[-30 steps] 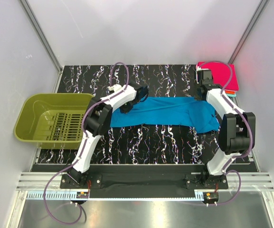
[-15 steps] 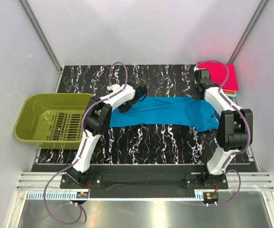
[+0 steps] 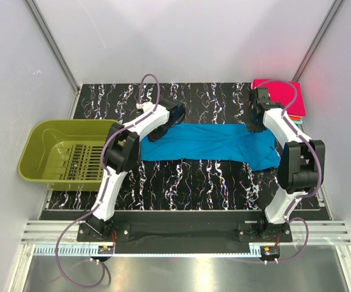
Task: Fold and stack the t-shirts
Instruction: Fold the tshirt
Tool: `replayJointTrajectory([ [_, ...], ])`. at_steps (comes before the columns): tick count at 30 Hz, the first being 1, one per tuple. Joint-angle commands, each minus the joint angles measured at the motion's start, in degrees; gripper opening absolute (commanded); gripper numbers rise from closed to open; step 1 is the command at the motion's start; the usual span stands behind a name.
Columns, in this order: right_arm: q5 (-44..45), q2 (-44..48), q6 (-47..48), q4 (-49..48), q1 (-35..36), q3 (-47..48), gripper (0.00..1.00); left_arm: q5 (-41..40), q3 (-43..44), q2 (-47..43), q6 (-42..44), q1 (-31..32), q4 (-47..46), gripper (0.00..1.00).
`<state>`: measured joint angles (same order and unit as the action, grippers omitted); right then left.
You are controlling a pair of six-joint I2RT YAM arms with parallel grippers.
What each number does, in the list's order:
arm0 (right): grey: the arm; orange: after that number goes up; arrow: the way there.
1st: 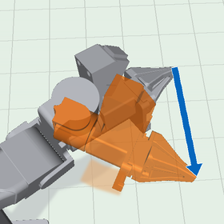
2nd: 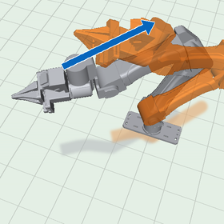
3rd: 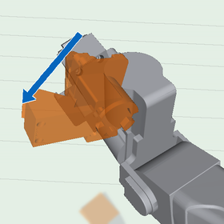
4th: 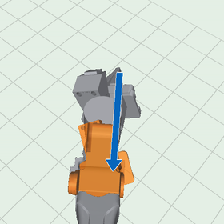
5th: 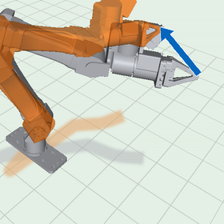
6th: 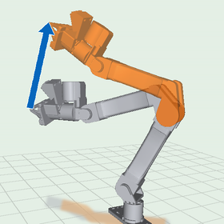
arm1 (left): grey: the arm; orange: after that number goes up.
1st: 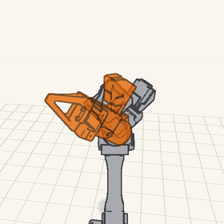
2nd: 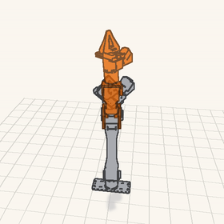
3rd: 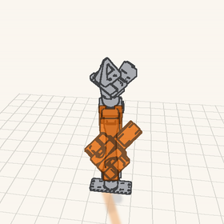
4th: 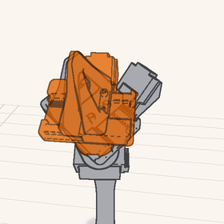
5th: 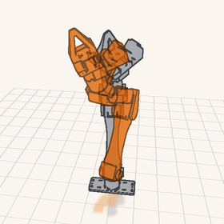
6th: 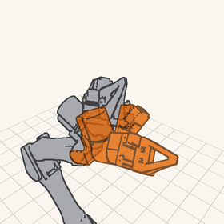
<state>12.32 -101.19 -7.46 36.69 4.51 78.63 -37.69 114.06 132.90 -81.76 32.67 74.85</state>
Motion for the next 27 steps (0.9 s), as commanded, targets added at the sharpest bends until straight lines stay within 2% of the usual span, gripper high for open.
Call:
replayJointTrajectory([
  [1,-1.33,1.52,-11.58,9.08,0.14,8.19,0.23,-0.63,-0.50,-9.05,7.30,1.52,-1.63,0.38],
  [3,-1.15,2.66,-19.03,14.78,-0.03,9.79,0.29,1.64,-1.90,-10.99,11.60,1.96,-3.03,0.38],
  [5,-3.16,5.37,-23.97,17.00,-2.04,7.87,0.36,3.49,-6.10,-14.76,17.30,2.66,-8.21,0.37],
  [7,-9.31,7.83,-30.20,17.63,-6.94,4.44,0.36,7.53,-10.41,-19.23,21.44,3.89,-16.34,0.37],
  [8,-11.07,10.20,-31.89,17.46,-8.98,0.25,0.36,9.89,-15.66,-20.82,26.42,4.07,-19.97,0.36],
  [9,-12.13,11.26,-34.43,17.45,-10.91,-1.97,0.36,15.92,-18.49,-22.49,28.73,4.33,-23.49,0.36],
  [10,-13.53,12.41,-35.16,17.45,-12.67,-4.25,0.36,18.59,-21.48,-25.73,30.67,4.51,-30.05,0.36],
  [11,-13.98,14.07,-35.68,17.28,-16.60,-8.19,0.36,20.88,-26.73,-27.24,33.56,4.77,-32.98,0.36],
  [13,-15.21,16.27,-35.78,15.79,-19.18,-11.90,0.35,24.59,-30.02,-29.97,35.69,5.39,-37.47,0.36],
  [17,-15.74,16.64,-36.39,11.05,-21.65,-18.59,0.31,24.68,-31.09,-28.93,40.08,5.66,-36.88,0.34],
  [21,-15.04,12.51,-35.78,8.15,-23.23,-18.51,0.27,23.02,-30.39,-26.65,41.15,4.96,-34.68,0.31],
  [24,-14.34,9.08,-35.69,6.83,-23.94,-17.81,0.24,22.93,-30.13,-24.36,41.15,3.47,-33.89,0.23],
  [27,-12.67,6.63,-35.69,5.33,-24.46,-18.16,0.22,22.58,-30.12,-21.47,41.24,2.49,-33.02,0.08],
])
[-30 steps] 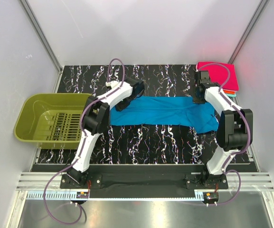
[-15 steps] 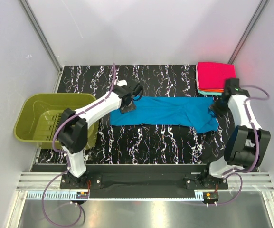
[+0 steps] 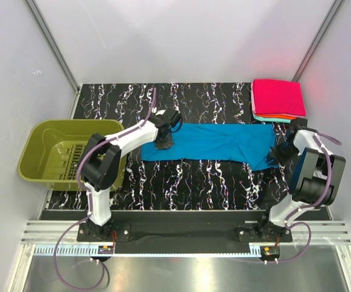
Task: Fold and stack the t-shirts
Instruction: Fold the tshirt
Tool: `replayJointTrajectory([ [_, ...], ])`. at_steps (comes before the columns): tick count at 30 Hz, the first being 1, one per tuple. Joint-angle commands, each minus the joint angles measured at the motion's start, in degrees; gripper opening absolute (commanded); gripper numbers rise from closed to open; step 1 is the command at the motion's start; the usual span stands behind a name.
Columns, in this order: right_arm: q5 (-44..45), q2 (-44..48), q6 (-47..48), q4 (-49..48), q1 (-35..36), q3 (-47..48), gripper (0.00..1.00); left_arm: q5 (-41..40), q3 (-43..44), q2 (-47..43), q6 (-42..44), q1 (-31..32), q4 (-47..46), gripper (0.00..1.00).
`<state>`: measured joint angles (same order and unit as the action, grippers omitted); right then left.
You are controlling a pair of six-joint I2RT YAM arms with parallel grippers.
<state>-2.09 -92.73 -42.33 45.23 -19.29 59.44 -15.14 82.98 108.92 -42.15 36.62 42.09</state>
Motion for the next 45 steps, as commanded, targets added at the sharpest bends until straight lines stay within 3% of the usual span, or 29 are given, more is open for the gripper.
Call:
replayJointTrajectory([
  [1,1.82,-1.84,-0.83,-3.66,-0.84,1.03,0.22,-0.59,0.96,3.04,1.63,-1.55,0.10,0.08],
  [4,3.49,-4.29,-0.39,-5.94,-1.10,0.33,0.22,-2.79,0.87,4.62,1.28,-1.64,0.89,0.00],
  [12,8.76,-9.05,4.61,-5.51,-3.91,0.06,0.19,-10.08,1.40,8.06,0.23,-1.73,5.90,0.00],
  [19,14.57,-5.02,6.64,-3.05,-4.97,-1.69,0.19,-12.55,-0.62,7.62,-1.44,-1.73,8.19,0.00],
  [23,11.33,-2.20,6.90,-2.87,-4.88,-1.87,0.18,-11.94,-0.28,5.69,-1.18,-0.77,8.10,0.01],
  [27,9.82,1.31,7.88,-0.33,-4.88,-0.38,0.22,-10.80,1.04,2.88,-0.04,0.73,8.19,0.08],
  [34,-2.29,6.76,-1.87,2.76,-4.88,-3.18,0.32,-9.47,4.64,1.99,1.46,1.00,8.63,0.13],
  [36,-5.82,7.73,-4.16,1.62,-4.79,-4.76,0.33,-9.03,5.08,2.26,1.55,1.00,8.63,0.14],
  [45,-7.05,16.34,-3.29,-8.31,-4.18,-14.96,0.43,-8.07,5.09,3.49,1.55,0.91,8.45,0.14],
])
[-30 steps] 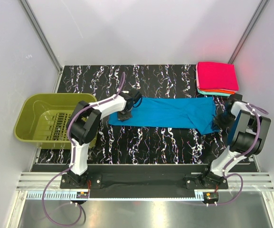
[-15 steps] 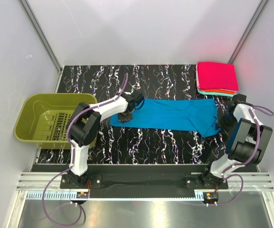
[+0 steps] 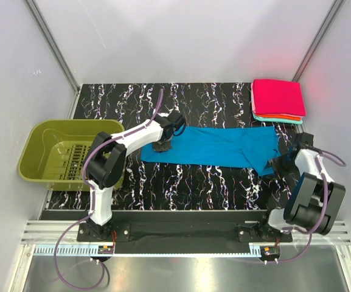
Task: Fold and stack the t-shirts
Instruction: Fold the tshirt
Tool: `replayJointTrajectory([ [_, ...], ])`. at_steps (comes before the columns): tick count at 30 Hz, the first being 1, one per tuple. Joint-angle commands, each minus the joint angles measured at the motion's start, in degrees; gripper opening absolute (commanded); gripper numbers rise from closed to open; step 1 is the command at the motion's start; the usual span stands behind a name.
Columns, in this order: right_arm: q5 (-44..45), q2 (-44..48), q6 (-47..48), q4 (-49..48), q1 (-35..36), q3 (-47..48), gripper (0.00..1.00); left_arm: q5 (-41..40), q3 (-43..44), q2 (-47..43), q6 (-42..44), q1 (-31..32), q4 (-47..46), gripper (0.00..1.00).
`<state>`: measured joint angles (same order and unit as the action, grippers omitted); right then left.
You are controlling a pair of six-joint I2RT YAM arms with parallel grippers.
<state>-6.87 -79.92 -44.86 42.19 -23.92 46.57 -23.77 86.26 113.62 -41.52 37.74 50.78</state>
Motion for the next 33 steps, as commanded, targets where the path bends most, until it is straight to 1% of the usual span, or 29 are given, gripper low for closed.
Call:
replayJointTrajectory([
  [1,-2.44,4.50,-0.93,-5.98,0.63,-3.83,0.43,0.57,1.81,-1.04,0.91,-0.21,-0.25,0.14],
  [4,-2.18,5.12,-1.11,-8.18,1.07,-5.60,0.44,0.48,1.81,-0.68,0.82,-0.29,-0.34,0.14],
  [10,-2.53,2.67,-1.81,-10.55,1.60,-6.22,0.44,0.04,1.28,0.19,0.39,-0.21,-0.42,0.14],
  [17,-2.00,1.53,-4.09,-13.81,4.58,-6.66,0.44,-0.40,0.84,1.69,0.21,-0.29,-0.60,0.14],
  [21,-0.95,0.73,-4.27,-13.98,4.94,-6.92,0.41,-0.75,0.75,2.48,0.21,-0.21,-0.51,0.14],
  [22,-0.17,0.90,-4.18,-13.89,4.94,-7.10,0.38,-0.93,0.67,2.65,0.30,-0.29,-0.60,0.14],
  [24,0.63,1.78,-3.31,-13.72,4.94,-7.19,0.20,-1.54,0.40,3.27,0.38,-0.30,-0.42,0.14],
  [25,1.94,2.22,-3.04,-12.59,4.94,-7.02,0.12,-1.63,0.23,3.45,0.38,-0.56,-0.42,0.14],
  [26,2.65,2.66,-2.08,-12.14,4.94,-6.75,0.01,-1.63,-0.04,3.88,0.47,-0.73,-0.42,0.14],
  [30,5.90,4.95,1.35,-8.71,4.94,-4.56,0.00,-2.07,-1.70,4.68,0.38,-1.44,-0.34,0.14],
  [33,6.61,4.43,3.64,-6.34,4.94,-3.77,0.00,-2.33,-2.50,5.38,0.30,-1.88,-0.25,0.14],
])
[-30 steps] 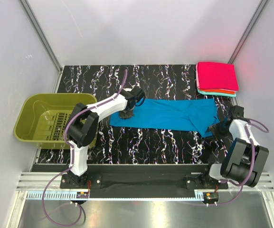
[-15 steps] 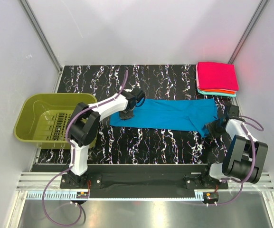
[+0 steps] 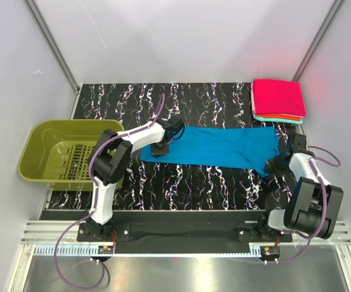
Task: Fold and stack the t-shirts
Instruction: Fold the tshirt
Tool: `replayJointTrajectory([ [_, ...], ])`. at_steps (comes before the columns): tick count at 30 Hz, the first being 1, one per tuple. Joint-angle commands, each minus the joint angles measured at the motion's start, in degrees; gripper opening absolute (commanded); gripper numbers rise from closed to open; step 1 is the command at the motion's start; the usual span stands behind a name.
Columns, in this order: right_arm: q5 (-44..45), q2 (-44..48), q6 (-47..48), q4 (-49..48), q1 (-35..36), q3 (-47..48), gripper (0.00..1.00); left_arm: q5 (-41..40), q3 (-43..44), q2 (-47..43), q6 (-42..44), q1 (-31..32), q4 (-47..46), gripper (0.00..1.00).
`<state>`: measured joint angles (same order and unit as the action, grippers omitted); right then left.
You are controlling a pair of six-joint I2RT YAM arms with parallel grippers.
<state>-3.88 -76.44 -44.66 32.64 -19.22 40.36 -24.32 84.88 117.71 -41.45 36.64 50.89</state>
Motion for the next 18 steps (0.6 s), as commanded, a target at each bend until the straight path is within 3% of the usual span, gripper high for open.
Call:
replayJointTrajectory([
  [1,3.53,0.60,4.40,4.09,0.24,2.44,0.00,-1.96,-1.21,1.47,0.14,-0.96,-0.36,0.14],
  [13,9.24,1.21,9.24,6.91,0.24,5.78,0.00,-3.19,-1.39,1.21,0.23,-1.66,0.08,0.14],
  [18,6.18,0.95,12.93,3.58,0.24,7.19,0.00,-3.54,-1.03,1.47,0.23,-1.57,0.17,0.13],
])
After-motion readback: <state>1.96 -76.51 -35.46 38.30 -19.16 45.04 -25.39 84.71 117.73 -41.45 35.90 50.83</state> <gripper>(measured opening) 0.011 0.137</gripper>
